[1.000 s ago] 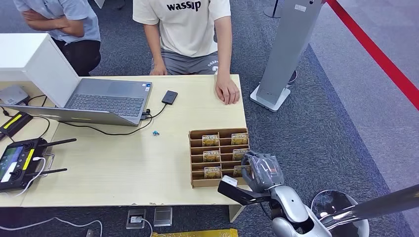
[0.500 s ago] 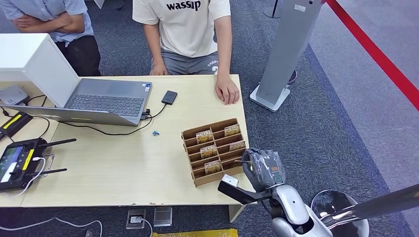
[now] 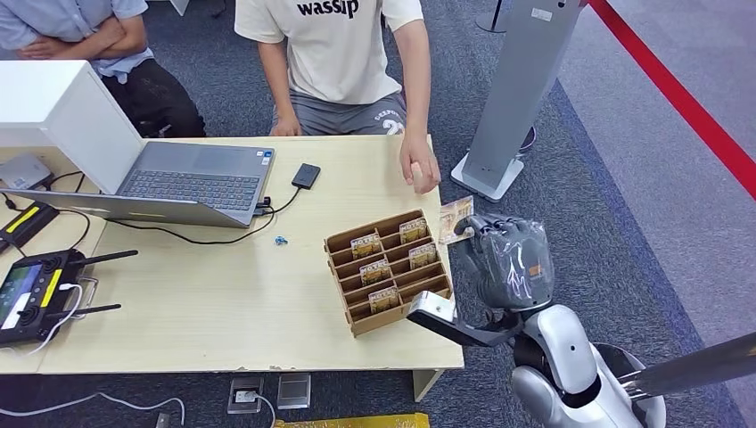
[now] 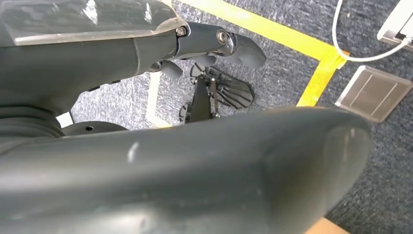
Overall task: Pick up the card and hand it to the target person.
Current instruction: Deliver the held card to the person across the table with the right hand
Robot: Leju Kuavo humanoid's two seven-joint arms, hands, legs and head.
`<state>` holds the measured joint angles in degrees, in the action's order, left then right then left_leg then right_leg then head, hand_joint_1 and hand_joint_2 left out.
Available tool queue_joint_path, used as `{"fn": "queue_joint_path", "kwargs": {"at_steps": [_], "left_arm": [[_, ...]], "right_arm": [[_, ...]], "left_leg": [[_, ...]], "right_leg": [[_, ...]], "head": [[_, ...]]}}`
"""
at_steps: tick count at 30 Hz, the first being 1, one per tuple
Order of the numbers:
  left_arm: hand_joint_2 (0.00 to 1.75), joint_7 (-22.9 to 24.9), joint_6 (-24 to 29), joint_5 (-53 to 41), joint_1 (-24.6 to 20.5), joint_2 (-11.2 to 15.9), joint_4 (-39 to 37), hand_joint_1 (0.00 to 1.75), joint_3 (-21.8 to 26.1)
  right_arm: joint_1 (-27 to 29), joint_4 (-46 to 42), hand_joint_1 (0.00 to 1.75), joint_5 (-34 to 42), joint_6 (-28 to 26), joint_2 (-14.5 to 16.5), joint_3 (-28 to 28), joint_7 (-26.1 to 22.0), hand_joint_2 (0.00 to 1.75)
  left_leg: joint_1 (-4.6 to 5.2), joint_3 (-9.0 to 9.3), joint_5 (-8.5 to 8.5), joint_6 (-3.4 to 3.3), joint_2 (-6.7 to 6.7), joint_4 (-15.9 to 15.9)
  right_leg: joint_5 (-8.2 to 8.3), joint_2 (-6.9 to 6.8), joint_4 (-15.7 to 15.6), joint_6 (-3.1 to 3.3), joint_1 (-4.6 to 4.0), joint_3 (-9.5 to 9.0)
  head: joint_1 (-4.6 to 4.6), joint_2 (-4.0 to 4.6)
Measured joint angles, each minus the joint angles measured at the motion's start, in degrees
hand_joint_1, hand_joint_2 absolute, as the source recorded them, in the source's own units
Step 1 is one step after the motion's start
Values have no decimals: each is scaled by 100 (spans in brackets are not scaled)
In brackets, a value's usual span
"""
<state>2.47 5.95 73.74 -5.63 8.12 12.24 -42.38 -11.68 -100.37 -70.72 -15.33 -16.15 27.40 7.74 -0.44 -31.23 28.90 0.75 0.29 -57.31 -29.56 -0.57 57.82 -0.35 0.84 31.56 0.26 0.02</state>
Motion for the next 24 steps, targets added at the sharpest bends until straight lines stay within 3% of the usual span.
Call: {"fn": "queue_joint_path", "kwargs": {"at_steps": [10,24], "left_arm": [[0,-67,-242,-251,-9,33,0,0,-19],[0,-74,-471,-481,-34,84,0,0,-120]], "right_arm": [[-1264,491,175,310,-416,149,-38,-569,175],[-3711,3460,175,1794,-58,988,224,-1167,175]], "left_leg": [[0,-6,-4,0,0,0],[0,-13,-9,1,8,0]], "right_leg": [[1,-1,6,0,0,1],[2,-7,14,1,0,4]], "head": [[1,0],[0,0]]}}
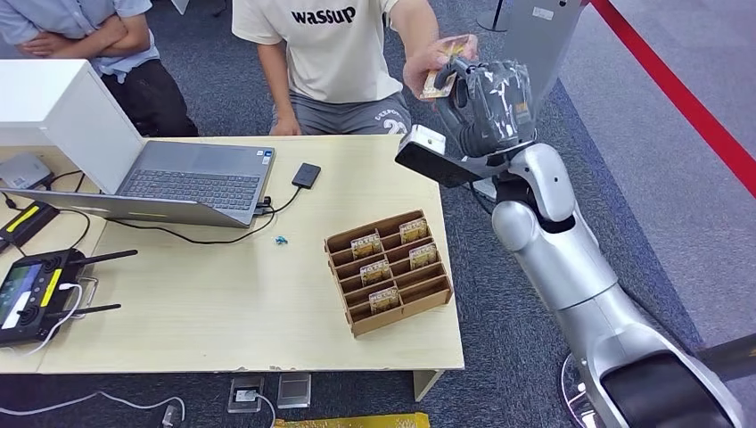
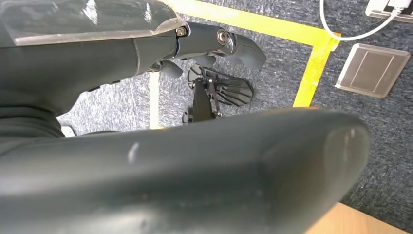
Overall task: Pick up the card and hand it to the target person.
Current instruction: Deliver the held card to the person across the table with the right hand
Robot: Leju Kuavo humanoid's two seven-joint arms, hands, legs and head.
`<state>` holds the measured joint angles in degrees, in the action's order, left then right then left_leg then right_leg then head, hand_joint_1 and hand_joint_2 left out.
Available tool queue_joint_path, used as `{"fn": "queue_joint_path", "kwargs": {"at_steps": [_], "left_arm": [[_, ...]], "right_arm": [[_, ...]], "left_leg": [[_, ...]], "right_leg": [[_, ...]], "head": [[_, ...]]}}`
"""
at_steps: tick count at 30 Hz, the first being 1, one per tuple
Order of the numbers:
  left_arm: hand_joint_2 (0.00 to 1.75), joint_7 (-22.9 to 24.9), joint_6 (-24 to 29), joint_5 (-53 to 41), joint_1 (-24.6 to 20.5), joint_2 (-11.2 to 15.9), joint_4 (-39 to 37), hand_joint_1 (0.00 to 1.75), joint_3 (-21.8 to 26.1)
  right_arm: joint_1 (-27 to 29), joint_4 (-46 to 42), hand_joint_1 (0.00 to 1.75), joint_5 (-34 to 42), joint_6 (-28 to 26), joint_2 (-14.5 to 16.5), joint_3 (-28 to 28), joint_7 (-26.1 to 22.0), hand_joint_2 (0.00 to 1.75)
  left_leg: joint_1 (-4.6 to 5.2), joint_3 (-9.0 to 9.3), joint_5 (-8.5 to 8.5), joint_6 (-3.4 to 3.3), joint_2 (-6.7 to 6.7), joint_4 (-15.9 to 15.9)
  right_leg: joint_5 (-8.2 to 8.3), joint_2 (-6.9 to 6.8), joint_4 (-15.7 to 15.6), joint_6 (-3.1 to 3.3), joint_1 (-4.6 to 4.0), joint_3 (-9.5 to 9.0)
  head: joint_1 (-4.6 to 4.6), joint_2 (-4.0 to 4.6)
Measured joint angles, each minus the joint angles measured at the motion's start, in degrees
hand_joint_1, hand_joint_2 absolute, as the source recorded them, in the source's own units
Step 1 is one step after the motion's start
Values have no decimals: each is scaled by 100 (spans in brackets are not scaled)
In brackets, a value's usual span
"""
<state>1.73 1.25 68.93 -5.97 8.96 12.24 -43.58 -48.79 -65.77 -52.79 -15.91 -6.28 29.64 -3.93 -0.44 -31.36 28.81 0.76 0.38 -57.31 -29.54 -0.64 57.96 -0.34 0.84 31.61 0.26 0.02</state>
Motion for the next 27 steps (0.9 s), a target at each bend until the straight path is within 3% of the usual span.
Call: {"fn": "queue_joint_path", "kwargs": {"at_steps": [7,11,19,27], "left_arm": [[0,-12,3,28,3,1,0,0,-43],[0,-3,26,65,7,1,0,0,-44],[0,-113,61,151,23,3,-6,0,-44],[0,-136,133,255,64,3,-21,0,-44]], "right_arm": [[-670,1420,175,233,517,409,136,-20,175],[-751,1908,0,293,561,526,187,24,175],[-393,1993,0,733,347,467,233,168,175],[1047,117,0,1767,680,-57,-150,606,175]], "left_leg": [[0,1,0,0,4,0],[0,1,0,0,4,0],[0,8,0,0,2,-3],[0,11,3,-1,1,-5]], "right_leg": [[0,-6,-1,0,0,1],[0,-7,-2,0,0,1],[0,-4,-6,0,0,4],[0,1,-12,0,0,4]], "head": [[-3,0],[1,0],[-1,0],[5,0]]}}
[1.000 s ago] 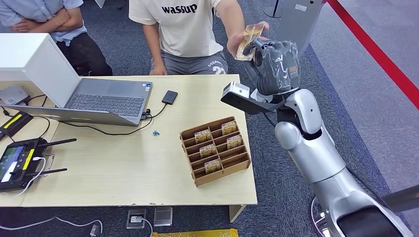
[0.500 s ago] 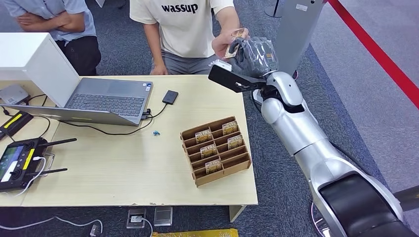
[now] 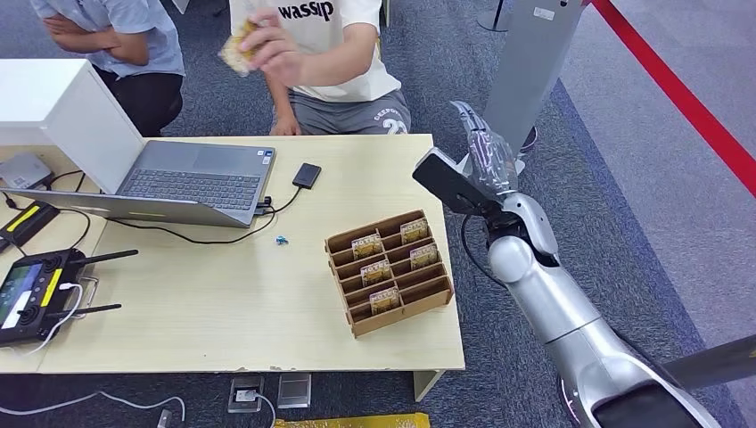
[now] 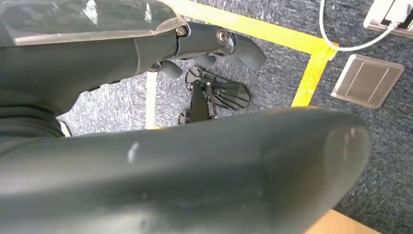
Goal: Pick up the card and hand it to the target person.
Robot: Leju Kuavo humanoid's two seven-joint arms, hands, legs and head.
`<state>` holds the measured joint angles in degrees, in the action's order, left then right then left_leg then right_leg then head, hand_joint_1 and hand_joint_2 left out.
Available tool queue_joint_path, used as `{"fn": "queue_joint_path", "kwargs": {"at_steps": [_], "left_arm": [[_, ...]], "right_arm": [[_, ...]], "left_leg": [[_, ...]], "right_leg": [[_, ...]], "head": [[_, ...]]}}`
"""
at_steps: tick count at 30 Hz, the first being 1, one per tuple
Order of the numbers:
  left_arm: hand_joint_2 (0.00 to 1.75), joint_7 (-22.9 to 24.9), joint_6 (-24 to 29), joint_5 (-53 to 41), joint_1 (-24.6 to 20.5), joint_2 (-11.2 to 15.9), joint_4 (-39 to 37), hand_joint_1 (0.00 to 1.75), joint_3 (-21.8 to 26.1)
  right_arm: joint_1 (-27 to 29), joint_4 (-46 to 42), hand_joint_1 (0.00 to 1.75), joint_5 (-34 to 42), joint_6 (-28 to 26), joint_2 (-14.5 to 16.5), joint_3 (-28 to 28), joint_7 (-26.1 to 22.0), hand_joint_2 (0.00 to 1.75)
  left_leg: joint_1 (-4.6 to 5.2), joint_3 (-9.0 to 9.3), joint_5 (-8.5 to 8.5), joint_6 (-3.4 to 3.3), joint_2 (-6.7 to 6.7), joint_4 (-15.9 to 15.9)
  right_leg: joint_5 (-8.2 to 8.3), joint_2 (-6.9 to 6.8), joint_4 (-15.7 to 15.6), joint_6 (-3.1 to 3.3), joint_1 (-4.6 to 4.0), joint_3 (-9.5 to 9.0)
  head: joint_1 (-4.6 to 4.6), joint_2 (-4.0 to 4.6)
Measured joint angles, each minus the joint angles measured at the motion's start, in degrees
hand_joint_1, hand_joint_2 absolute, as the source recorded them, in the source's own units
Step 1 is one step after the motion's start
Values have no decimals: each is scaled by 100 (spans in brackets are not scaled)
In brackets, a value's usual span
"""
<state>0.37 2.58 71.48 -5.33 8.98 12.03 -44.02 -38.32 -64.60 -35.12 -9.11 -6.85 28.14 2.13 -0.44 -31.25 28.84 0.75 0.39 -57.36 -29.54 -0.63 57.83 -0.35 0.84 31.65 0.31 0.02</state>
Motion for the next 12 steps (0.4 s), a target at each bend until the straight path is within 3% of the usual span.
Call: {"fn": "queue_joint_path", "kwargs": {"at_steps": [8,12], "left_arm": [[0,-2,30,79,29,11,-29,0,1],[0,-2,48,104,39,11,-33,0,2]], "right_arm": [[1668,-2417,0,2516,1319,-630,-679,-4,175],[2331,-3245,0,3383,1736,-880,-1013,-86,175]], "left_leg": [[-1,-2,2,0,0,0],[-1,-4,4,-1,-1,0]], "right_leg": [[-1,0,-4,-1,0,1],[-1,1,-4,-1,0,1]], "head": [[-9,0],[-6,0]]}}
